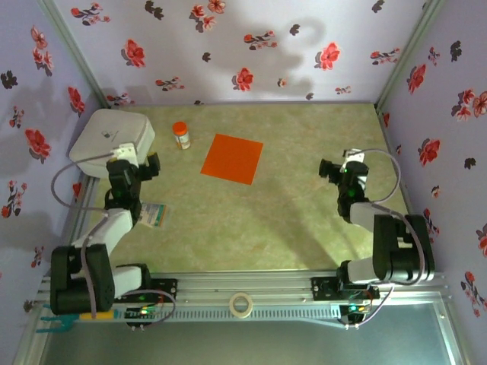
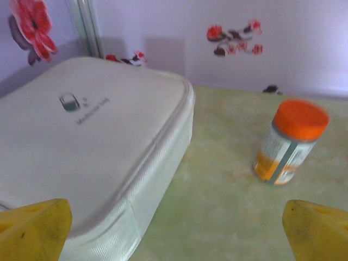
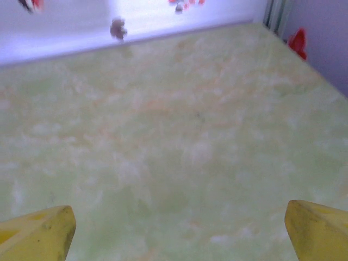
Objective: Fold a paper plane with a square sheet of paper (pick it up from the middle)
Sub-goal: Move the paper to the center of the table.
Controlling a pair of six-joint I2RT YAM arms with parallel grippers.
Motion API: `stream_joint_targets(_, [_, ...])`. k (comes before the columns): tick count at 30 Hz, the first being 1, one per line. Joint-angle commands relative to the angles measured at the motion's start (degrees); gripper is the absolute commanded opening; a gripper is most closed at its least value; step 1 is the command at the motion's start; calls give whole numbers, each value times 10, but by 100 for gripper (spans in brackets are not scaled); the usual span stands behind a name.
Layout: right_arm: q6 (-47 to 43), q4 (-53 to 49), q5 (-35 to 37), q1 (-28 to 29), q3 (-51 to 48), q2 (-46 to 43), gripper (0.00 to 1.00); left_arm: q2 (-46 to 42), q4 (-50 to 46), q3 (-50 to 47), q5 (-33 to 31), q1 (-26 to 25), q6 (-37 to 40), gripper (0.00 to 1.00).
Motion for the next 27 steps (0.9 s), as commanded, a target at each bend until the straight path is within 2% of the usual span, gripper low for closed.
stream_joint_targets(1, [120,-184,33,4,64,-56,99,-52,-182,58,-13,3,-70,100])
stream_joint_targets(3, [232,-259,28,3,98,-76,99,-75,-240,79,-2,4,-112,100])
stream_joint_targets(4, [272,-310,-6,0,119,-83,99,-85,-251,81,25,4,-127,100])
stream_joint_targets(5, [275,-339,-54,-2,134,-86,99,-93,-249,82,69,4,-141,100])
stream_joint_targets(7, [299,-342,-115,-2,134,-87,99,-88,-248,94,159,3,-171,100])
stream_joint_targets(10, [337,-314,-191,-2,118,-81,99,-54,-250,120,234,-26,-211,98])
stream_joint_targets(13, [363,-280,-270,0,99,-65,99,7,-259,153,234,-102,-190,98])
stream_joint_targets(17, [367,-276,-317,12,85,-49,99,125,-303,232,217,-186,-154,96])
stream_joint_targets(22, [374,-271,-333,34,72,-50,99,274,-364,349,211,-248,-139,96])
stream_joint_targets(27, [393,-271,-349,54,69,-52,99,405,-426,472,217,-283,-139,96])
